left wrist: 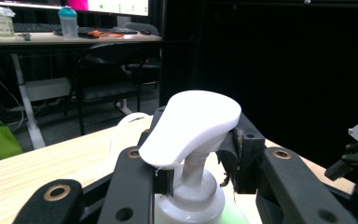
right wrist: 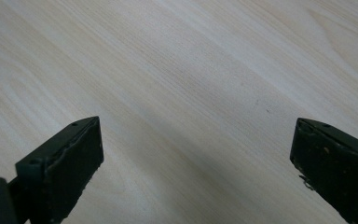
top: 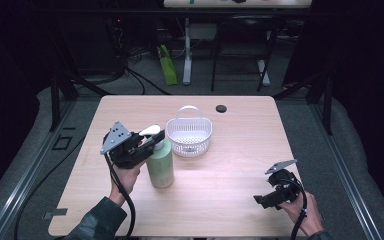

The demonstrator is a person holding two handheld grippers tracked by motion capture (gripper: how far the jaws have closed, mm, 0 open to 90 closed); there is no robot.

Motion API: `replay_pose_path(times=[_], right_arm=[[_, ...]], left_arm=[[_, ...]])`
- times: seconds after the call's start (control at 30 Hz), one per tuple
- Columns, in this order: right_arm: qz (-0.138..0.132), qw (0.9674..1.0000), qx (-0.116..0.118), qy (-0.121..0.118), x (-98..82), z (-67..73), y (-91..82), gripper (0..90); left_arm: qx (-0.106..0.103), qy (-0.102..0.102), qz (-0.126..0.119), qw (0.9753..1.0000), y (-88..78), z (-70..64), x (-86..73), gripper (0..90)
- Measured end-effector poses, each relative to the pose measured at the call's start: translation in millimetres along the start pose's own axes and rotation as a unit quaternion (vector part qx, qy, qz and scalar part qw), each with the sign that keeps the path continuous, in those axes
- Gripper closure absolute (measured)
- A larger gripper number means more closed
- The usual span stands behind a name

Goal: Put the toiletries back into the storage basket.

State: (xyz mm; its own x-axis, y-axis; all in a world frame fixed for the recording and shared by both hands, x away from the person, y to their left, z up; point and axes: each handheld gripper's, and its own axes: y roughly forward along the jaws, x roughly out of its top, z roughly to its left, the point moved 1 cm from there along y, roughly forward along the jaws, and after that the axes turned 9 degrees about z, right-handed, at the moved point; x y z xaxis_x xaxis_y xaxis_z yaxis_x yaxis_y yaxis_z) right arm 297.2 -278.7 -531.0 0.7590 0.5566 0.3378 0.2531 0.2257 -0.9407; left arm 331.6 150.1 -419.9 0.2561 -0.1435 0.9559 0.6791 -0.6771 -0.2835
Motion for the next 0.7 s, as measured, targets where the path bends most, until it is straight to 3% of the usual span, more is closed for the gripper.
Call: replay_pose_path(times=[0.7], right_arm=[[0.0, 1.0, 0.003, 0.004, -0.3, -0.6, 0.4, 2.0]], left_arm=[[0.002, 0.001, -0.013, 0.9999, 2.6, 2.4, 15.3, 66.9]])
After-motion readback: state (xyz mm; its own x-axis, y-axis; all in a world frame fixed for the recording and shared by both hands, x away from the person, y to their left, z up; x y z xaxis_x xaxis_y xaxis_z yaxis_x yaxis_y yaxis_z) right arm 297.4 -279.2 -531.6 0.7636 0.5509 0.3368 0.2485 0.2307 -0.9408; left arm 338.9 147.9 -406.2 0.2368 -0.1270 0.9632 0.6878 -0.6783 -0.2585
